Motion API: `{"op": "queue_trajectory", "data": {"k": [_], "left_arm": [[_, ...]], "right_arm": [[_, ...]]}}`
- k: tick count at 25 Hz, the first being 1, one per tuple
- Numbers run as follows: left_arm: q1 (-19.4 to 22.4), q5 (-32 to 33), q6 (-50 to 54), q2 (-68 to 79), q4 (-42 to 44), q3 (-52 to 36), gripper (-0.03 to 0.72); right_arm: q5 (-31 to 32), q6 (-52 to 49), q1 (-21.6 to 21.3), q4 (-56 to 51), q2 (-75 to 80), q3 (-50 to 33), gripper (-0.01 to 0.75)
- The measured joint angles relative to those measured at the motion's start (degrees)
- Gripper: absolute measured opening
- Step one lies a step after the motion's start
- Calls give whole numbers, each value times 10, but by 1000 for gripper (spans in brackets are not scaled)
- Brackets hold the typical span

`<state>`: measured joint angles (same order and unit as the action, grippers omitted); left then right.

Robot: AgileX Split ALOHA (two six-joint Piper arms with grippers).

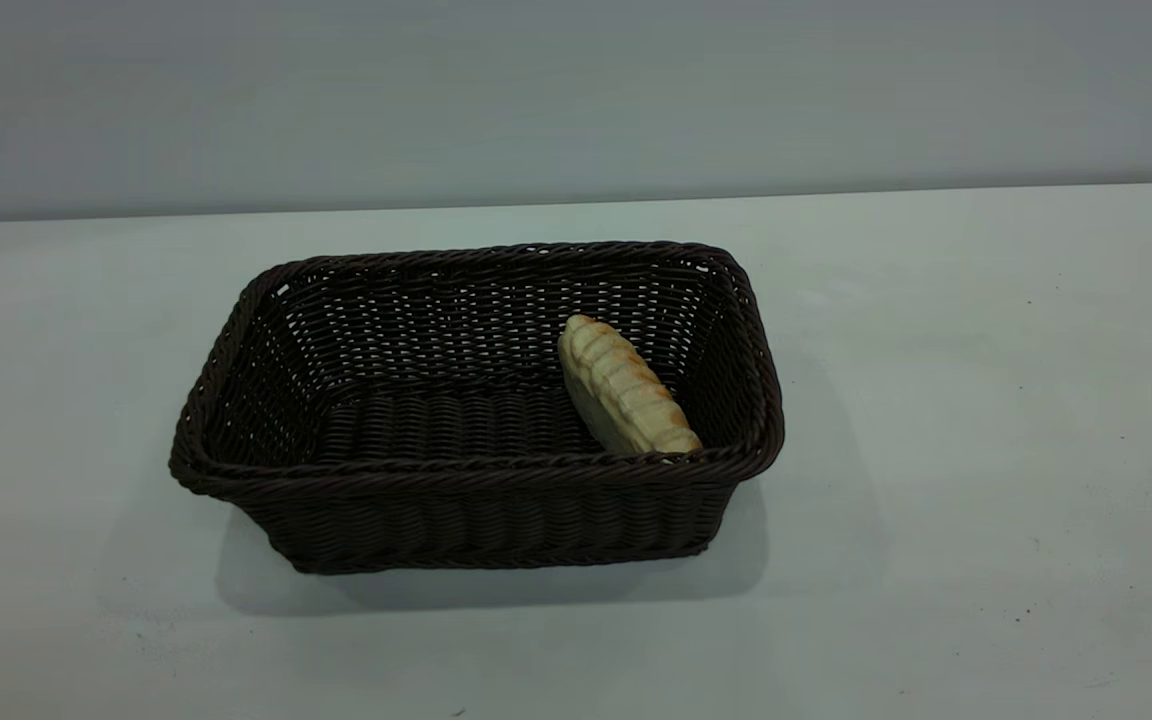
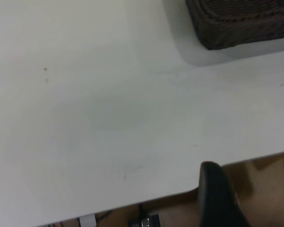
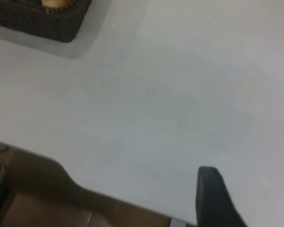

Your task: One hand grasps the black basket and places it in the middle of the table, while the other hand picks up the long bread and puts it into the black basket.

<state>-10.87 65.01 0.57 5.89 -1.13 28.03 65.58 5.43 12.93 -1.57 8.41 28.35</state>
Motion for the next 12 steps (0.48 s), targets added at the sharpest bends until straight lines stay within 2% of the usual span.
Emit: {"op": "queue_trajectory", "data": {"k": [12], "left_arm": [[0,0,-6,0,-4,0,436]], "right_arm": [[1,-9,0,-1,-6,-1,357]]}}
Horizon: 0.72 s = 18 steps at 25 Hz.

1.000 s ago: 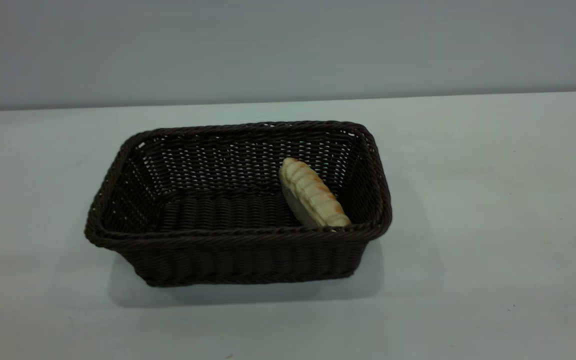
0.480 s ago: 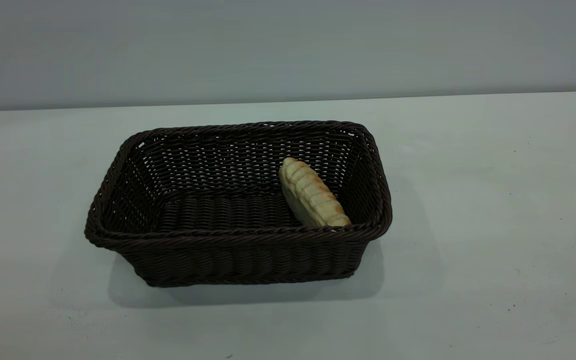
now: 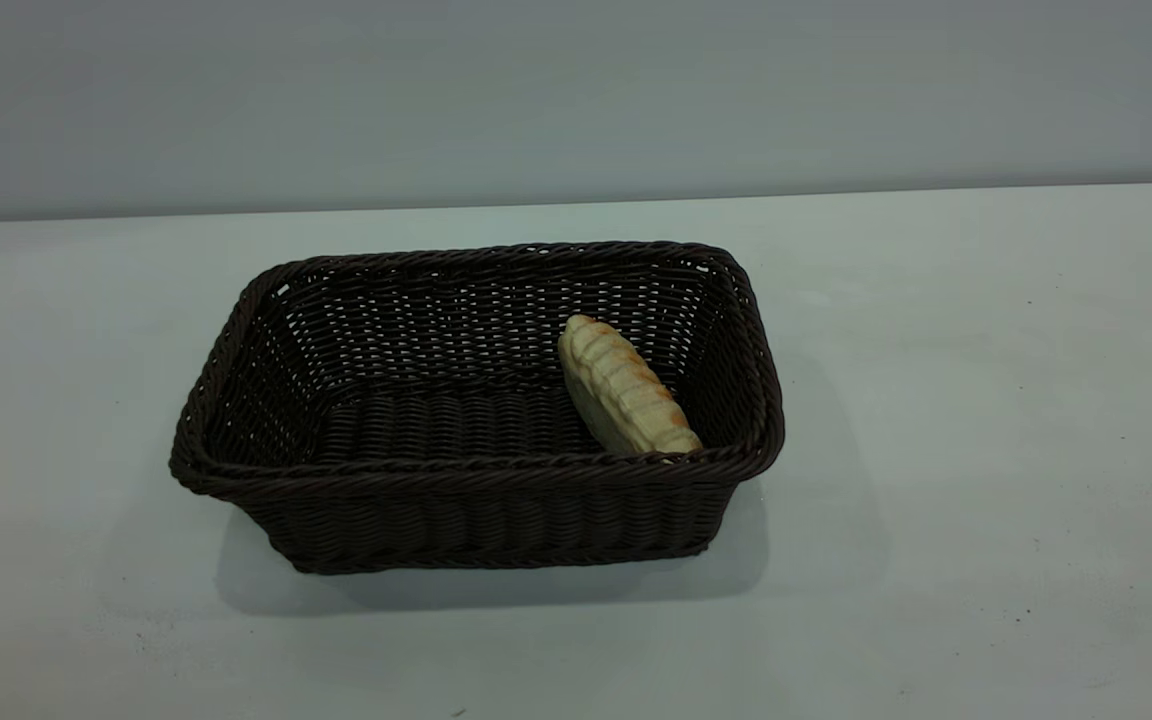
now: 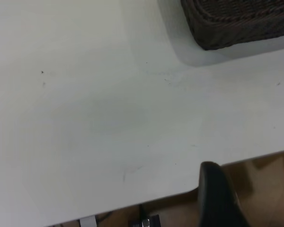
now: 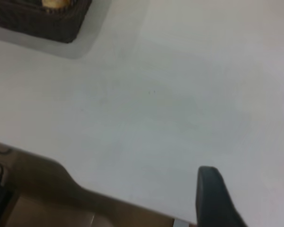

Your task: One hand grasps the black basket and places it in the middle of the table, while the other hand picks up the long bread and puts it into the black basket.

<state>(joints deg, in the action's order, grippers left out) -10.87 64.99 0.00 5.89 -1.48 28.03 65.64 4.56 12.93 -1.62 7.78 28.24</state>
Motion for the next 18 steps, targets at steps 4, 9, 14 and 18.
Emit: {"op": "queue_trajectory", "data": {"k": [4,9,14,18], "left_arm": [[0,0,0,0,0,0,436],[0,0,0,0,-1,0,436],[0,0,0,0,-1,0,436],[0,0,0,-8,-1,0,436]], "right_arm": [[0,-2,0,0,-17,0,357],[1,-2,0,-1,-27,0,357],[1,-2,0,-2,-27,0,357],[1,-2,-1,-2,-27,0,357]]}}
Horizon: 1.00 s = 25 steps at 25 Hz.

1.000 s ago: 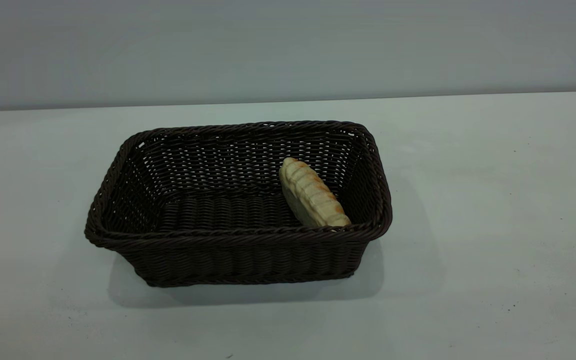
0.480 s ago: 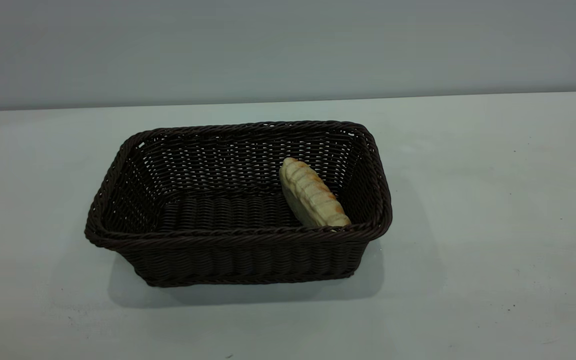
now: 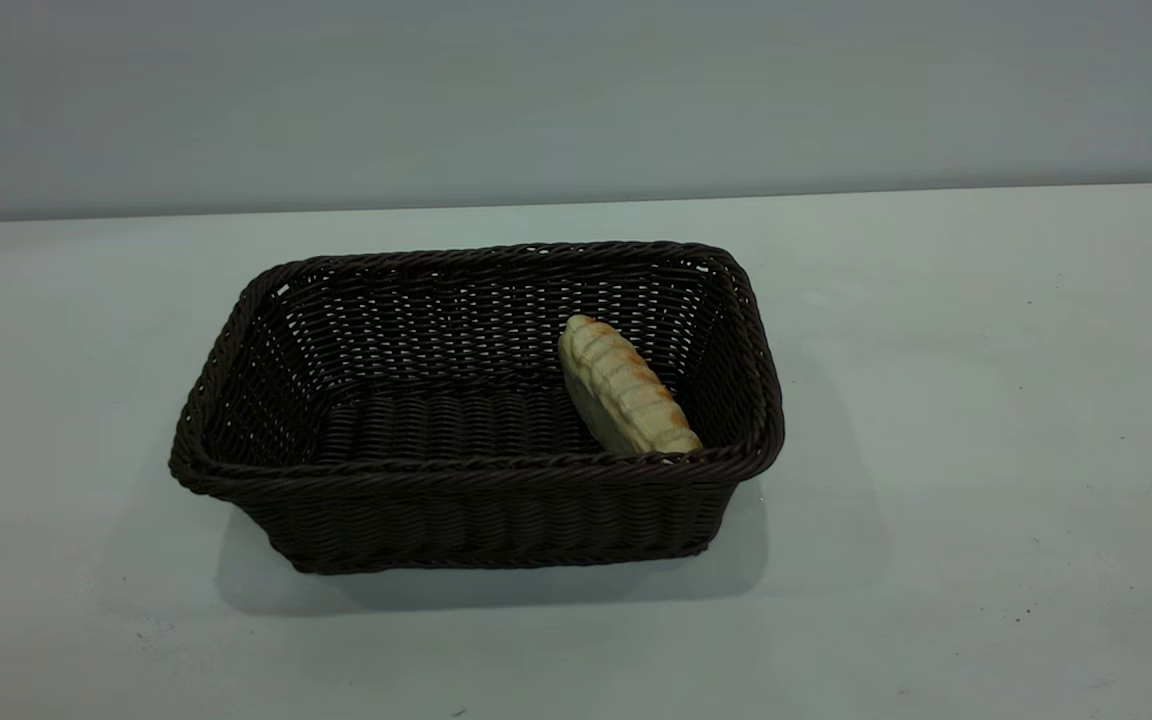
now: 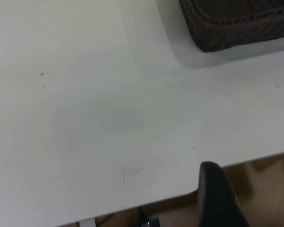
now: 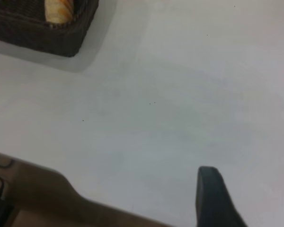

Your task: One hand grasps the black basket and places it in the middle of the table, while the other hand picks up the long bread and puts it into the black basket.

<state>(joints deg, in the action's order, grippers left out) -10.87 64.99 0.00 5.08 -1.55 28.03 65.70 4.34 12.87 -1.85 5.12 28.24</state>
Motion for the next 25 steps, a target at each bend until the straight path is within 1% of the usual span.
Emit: {"op": "queue_trajectory", "data": {"k": [4,9,13,17,25], "left_arm": [[12,0,0,-20,0,0,436],[52,0,0,-52,0,0,436],[70,1,0,-62,0,0,436],[73,1,0,-62,0,0,436],[73,1,0,-62,0,0,436]], "right_arm": [[0,0,-24,-3,0,0,357],[0,0,-84,-4,0,0,357],[0,0,-129,-4,0,0,357],[0,0,-145,-4,0,0,357],[1,0,-146,-5,0,0,357]]}}
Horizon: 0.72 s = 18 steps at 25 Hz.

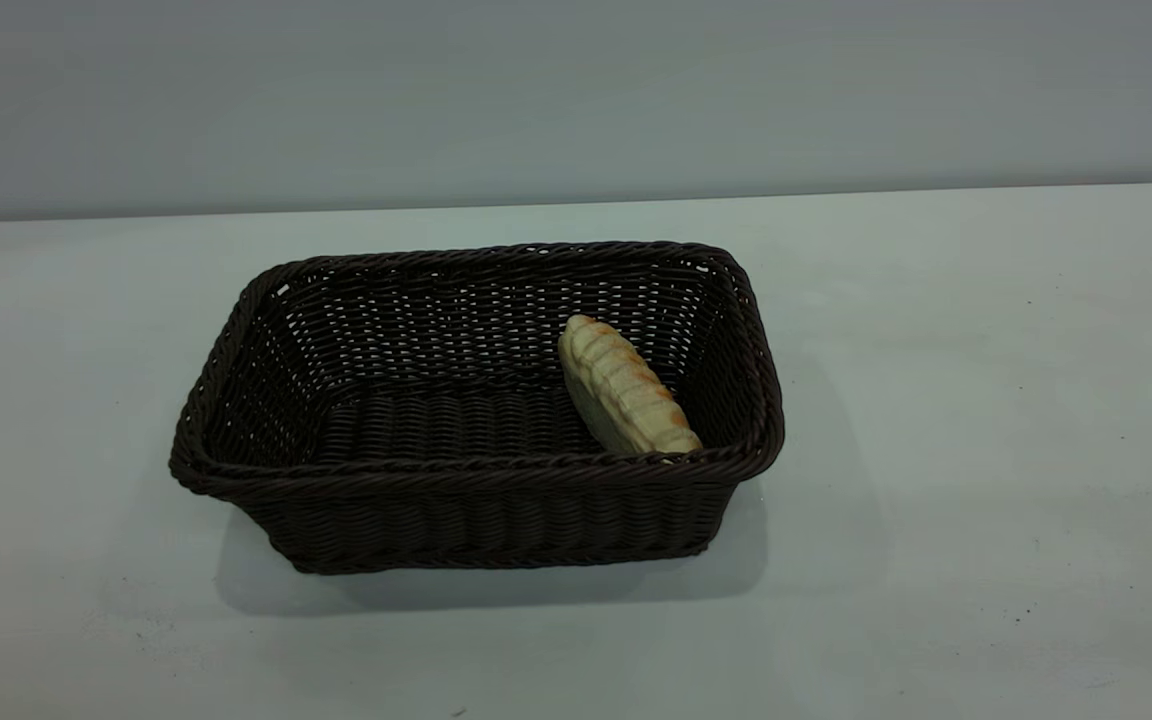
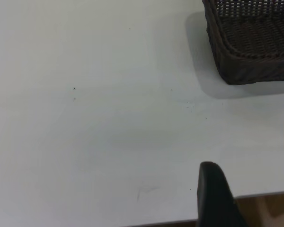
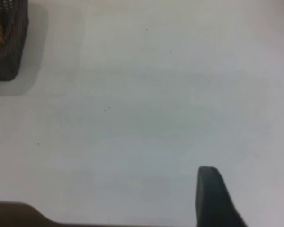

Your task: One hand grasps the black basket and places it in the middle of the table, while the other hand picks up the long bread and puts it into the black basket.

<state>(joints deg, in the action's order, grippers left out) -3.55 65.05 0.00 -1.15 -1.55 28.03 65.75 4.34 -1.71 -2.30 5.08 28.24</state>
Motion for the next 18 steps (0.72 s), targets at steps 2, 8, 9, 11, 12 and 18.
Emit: {"op": "queue_trajectory", "data": {"k": [2,8,9,11,12,18], "left_arm": [[0,0,0,0,0,0,436],[0,0,0,0,0,0,436],[0,0,0,0,0,0,436],[0,0,0,0,0,0,436],[0,0,0,0,0,0,436],[0,0,0,0,0,0,436]], "right_arm": [[0,0,0,0,0,0,357],[-3,-3,0,-21,0,0,357],[-5,-3,0,-26,0,0,357],[-12,-1,0,-32,0,0,357],[-19,1,0,-31,0,0,357],[-20,7,0,-30,0,-8,357]]}}
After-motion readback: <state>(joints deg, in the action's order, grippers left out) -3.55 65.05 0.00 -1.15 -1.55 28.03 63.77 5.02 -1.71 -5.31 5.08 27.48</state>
